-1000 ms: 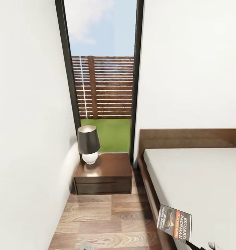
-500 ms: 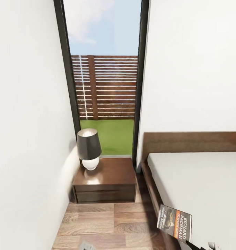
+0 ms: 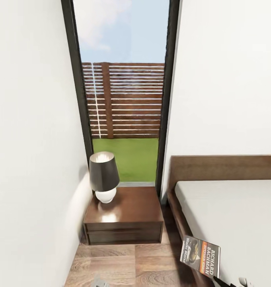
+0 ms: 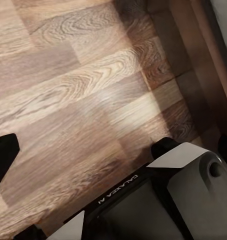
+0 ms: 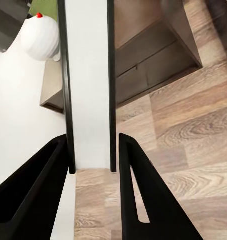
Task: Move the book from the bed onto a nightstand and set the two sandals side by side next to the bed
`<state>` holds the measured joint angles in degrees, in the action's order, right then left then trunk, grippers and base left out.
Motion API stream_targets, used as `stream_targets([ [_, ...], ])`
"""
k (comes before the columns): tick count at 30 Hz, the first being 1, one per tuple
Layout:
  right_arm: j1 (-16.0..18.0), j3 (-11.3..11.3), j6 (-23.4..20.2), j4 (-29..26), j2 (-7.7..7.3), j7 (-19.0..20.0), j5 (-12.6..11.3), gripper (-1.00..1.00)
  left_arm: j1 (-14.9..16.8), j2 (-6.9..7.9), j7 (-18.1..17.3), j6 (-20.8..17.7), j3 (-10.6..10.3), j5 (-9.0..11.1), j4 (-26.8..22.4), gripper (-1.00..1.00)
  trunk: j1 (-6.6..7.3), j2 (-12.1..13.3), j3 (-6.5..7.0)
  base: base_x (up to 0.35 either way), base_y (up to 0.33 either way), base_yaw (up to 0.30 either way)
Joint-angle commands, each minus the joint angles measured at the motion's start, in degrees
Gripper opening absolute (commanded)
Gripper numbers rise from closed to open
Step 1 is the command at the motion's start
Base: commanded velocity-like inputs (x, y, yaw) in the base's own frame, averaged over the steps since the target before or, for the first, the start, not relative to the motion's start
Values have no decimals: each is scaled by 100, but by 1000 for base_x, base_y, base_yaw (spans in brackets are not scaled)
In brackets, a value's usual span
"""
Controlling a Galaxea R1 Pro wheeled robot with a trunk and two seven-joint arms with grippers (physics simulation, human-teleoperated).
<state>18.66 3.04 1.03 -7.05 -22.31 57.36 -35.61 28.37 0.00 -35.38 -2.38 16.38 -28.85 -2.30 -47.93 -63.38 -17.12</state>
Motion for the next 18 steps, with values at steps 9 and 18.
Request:
stream_targets([
  [9, 6, 57, 11, 2, 0, 20, 19, -100, 2, 0, -27, -25, 49, -42, -8, 100, -3, -4, -7, 310, 121, 0],
  [18, 6, 57, 11, 2, 1, 20, 10, -100, 2, 0, -26, -25, 49, -42, -8, 100, -3, -4, -7, 328, 21, 0],
])
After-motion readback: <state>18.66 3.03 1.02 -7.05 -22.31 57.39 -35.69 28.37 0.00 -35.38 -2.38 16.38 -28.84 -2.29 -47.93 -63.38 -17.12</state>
